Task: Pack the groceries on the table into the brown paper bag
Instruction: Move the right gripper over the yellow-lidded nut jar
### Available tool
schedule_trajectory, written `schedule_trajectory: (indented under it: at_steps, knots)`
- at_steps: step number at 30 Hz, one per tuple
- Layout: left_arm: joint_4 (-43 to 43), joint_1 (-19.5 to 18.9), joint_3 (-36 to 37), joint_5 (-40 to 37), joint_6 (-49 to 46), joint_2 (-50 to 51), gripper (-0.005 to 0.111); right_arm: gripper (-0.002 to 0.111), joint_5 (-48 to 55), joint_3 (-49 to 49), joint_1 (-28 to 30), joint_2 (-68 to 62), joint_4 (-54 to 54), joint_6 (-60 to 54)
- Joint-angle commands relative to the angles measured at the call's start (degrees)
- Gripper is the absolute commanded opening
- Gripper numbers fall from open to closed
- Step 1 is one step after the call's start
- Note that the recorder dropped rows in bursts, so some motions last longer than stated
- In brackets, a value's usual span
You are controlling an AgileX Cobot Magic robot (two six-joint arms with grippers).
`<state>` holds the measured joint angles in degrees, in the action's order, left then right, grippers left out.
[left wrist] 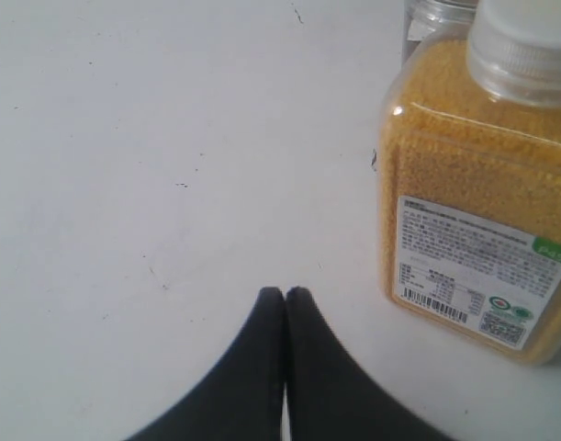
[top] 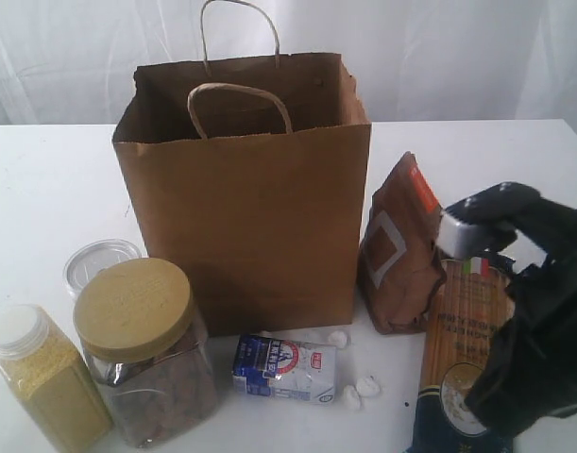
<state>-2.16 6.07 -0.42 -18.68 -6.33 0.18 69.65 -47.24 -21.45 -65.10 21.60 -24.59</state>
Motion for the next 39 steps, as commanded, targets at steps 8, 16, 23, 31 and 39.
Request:
schedule_trajectory:
  at_steps: [8, 16, 23, 31, 39]
  knots:
    - [-0.39, -0.13, 0.42, -0.39, 0.06, -0.18, 0.000, 0.000, -2.89, -4.23, -25.29, -10.27, 0.88, 4.46]
    - [-0.39, -0.13, 0.42, -0.39, 0.06, -0.18, 0.000, 0.000, -4.09, -18.10, -34.15, -19.90, 0.55, 6.73]
    - [-0.39, -0.13, 0.42, -0.39, 0.06, -0.18, 0.000, 0.000, -9.28, -22.93, -34.15, -22.47, 0.68, 10.99]
    - [-0.39, -0.13, 0.42, -0.39, 0.06, -0.18, 0.000, 0.023, -13.77, -22.93, -34.15, -22.48, 0.46, 1.84]
    - [-0.39, -0.13, 0.42, -0.39, 0.06, -0.18, 0.000, 0.082, -25.47, -22.93, -34.15, -22.48, 0.23, 1.84]
